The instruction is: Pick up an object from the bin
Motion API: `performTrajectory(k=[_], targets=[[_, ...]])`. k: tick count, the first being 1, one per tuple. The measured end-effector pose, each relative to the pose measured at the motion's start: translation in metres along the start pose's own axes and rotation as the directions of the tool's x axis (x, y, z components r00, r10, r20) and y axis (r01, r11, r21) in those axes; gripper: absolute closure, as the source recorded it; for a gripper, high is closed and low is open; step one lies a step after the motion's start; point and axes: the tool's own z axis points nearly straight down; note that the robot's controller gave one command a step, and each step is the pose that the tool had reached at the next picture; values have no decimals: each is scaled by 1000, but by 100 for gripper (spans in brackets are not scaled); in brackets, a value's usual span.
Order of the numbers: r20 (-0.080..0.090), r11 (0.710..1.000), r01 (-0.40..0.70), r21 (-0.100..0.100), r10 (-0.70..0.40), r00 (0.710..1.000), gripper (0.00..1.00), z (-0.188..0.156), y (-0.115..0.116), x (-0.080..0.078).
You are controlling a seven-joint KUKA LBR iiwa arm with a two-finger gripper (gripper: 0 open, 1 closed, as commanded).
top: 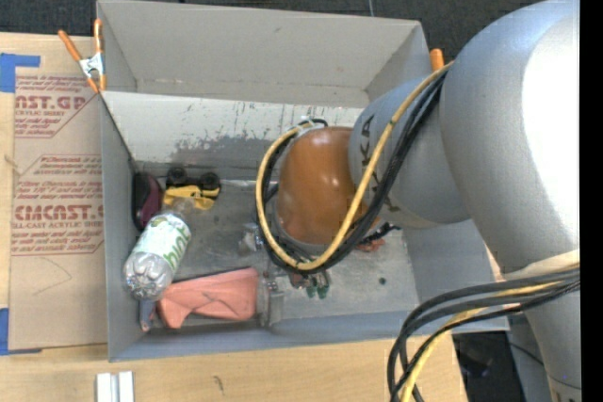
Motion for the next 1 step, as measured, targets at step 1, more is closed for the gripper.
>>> performTrajectory(k=[1], targets=[[6, 984, 175, 10, -175, 984, 100, 6, 12, -3]])
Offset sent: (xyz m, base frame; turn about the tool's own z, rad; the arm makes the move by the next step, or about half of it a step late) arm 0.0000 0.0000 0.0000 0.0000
